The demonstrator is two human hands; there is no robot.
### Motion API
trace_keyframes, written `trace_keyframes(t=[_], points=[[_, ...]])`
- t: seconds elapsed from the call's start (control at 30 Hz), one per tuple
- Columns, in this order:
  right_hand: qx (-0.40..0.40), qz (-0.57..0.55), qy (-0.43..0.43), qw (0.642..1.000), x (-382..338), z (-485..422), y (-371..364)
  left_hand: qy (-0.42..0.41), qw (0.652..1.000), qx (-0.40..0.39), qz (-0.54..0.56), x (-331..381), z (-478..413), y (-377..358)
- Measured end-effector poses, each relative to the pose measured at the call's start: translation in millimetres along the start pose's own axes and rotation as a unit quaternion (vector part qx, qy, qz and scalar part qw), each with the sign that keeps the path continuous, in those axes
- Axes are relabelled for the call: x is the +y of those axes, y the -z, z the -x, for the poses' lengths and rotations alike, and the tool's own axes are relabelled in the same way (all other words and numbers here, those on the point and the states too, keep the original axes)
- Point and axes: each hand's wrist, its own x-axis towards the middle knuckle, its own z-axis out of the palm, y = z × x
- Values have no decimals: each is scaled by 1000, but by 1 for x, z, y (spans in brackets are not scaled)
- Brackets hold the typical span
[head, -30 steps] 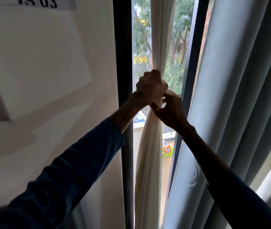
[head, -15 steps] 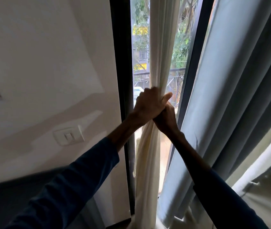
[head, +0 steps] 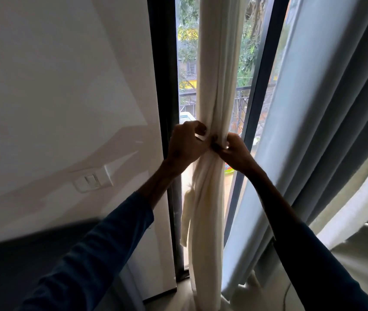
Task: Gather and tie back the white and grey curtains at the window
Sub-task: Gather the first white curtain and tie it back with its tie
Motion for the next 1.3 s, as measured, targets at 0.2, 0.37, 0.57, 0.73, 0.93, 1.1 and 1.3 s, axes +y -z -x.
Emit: trace_keyframes(t=[0.2,0.37,0.57,0.73,0.93,1.1,1.3], points=[[5,-34,-26,999,1,13,9,3,1000,-2,25,-3,14,-9],[-10,-30,-53,998,8,26,7,-28,999,-16,38,-5,21,-13],[-19,4,-88,996,11,44,-4,-11,989,-115,88,-16,33,-12],[-36,38,-83,995,15,59,-16,14,971,-175,160,-16,58,-13],[-35,-21,-86,995,0,75,-31,17,955,-241,170,-3,65,-14],[5,30,-44,999,8,78,-33,23,981,-144,130,-16,70,-17],[6,55,-78,995,29,84,-46,28,987,-133,91,-53,97,-41]])
